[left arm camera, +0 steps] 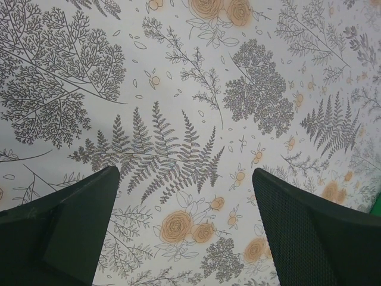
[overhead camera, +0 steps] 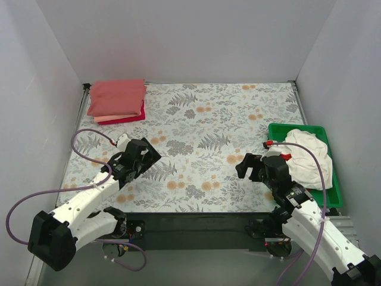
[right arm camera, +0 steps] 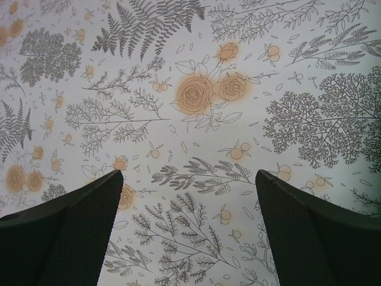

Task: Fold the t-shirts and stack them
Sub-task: Grab the tshirt from the pile

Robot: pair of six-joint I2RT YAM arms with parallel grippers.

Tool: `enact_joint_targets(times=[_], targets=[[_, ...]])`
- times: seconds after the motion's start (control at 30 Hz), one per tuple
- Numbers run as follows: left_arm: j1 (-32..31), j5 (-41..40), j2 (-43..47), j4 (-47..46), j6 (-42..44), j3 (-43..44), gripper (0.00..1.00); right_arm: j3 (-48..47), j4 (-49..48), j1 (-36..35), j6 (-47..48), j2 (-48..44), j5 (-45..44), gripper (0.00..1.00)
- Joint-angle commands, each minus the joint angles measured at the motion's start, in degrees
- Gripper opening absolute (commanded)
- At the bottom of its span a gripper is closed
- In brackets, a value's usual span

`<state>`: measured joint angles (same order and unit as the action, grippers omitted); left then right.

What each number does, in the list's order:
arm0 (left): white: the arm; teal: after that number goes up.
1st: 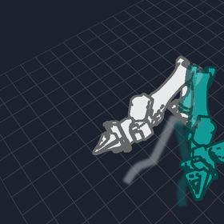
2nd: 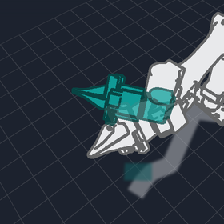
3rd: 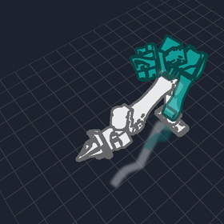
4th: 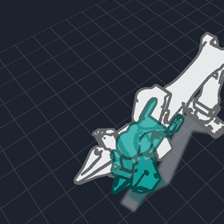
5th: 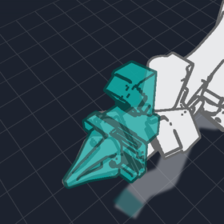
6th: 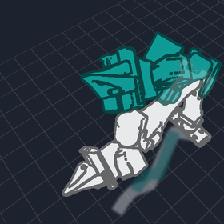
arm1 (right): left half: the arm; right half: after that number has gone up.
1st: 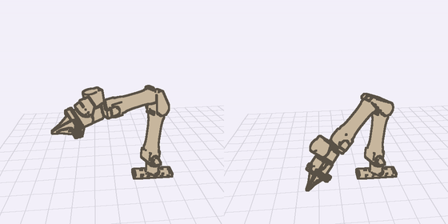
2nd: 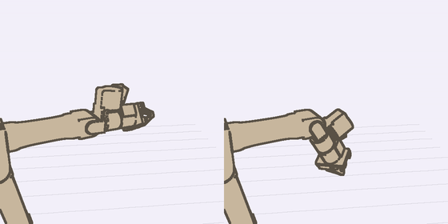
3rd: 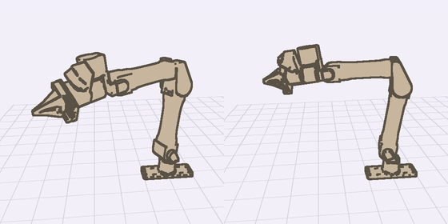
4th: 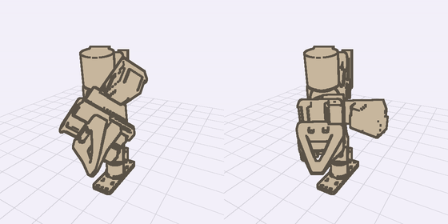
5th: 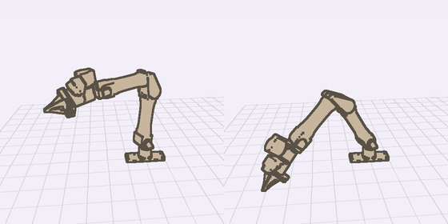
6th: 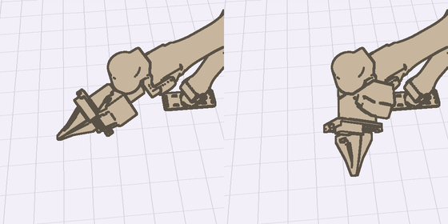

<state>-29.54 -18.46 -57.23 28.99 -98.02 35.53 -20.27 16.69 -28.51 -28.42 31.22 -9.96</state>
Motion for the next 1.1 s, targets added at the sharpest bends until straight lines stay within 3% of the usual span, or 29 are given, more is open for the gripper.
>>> enact_joint_targets(times=[0.0, 0.33, 0.5, 0.63, 1.07], targets=[[-0.34, -1.49, 2.12, 0.54, -1.04, 2.0, 0.94, -3.37, -0.6, 0.12, 0.65, -1.16, -1.11, 0.98], [-0.34, -2.54, 3.0, 0.27, -1.03, 1.04, 0.95, -9.42, 1.32, 0.21, 4.08, 5.94, -4.89, 0.98], [-0.34, -2.9, 4.67, -0.69, -0.95, -0.63, 0.95, -16.81, 8.25, 0.47, 1.8, 13.33, -17.34, 0.98], [-0.34, -2.55, 5.64, -1.48, -0.77, -1.69, 0.95, -23.31, 12.22, 3.63, 1.53, 17.55, -21.15, 0.98], [-0.34, 0.0, 5.46, -3.5, 1.07, -2.74, 0.95, -30.35, 15.04, 42.72, 9.88, 33.8, -12.55, 0.98]])
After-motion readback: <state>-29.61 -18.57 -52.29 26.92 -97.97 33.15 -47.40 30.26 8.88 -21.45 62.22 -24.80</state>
